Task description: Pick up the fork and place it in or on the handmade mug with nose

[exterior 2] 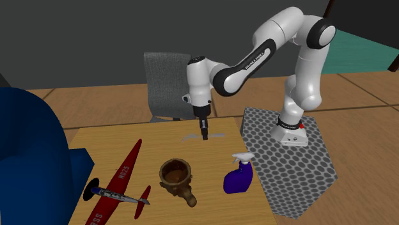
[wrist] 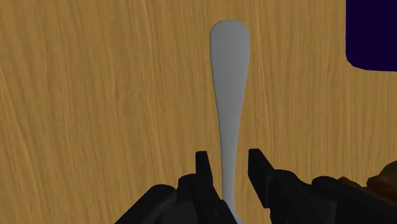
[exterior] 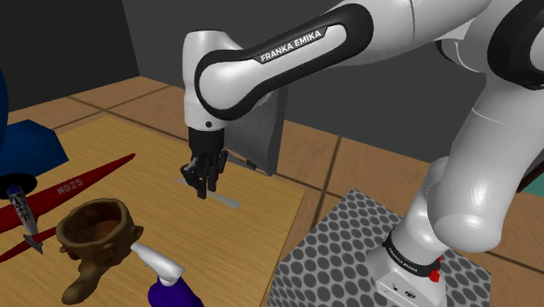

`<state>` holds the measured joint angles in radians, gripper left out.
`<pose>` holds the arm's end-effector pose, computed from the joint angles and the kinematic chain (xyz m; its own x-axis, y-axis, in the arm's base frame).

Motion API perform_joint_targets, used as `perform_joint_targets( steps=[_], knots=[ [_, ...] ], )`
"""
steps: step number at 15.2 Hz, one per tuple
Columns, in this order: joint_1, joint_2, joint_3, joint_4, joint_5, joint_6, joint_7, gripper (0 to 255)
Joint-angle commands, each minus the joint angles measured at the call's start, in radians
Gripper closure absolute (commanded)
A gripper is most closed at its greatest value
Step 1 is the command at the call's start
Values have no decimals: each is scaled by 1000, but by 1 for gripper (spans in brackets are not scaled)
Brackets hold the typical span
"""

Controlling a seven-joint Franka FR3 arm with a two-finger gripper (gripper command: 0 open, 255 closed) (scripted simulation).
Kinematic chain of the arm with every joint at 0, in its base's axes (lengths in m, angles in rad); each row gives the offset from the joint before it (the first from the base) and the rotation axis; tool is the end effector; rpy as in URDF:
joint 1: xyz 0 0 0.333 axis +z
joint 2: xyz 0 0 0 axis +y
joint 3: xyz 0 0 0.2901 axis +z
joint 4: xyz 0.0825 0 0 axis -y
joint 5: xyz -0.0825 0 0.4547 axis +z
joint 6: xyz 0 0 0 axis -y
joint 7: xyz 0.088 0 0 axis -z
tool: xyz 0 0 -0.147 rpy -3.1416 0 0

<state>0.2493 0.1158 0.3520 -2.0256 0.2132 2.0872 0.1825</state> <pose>0.5042 0.3680 0.2906 0.9453 0.3108 -0.0992 0.2866 -0.9363 -0.2030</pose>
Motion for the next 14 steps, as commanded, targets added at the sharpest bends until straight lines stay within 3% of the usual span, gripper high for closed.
perform_joint_targets(
  steps=[1,14],
  knots=[
    [-1,-10,0,14,1,-24,3,255],
    [-8,-65,-3,128,6,-189,25,255]
  ],
)
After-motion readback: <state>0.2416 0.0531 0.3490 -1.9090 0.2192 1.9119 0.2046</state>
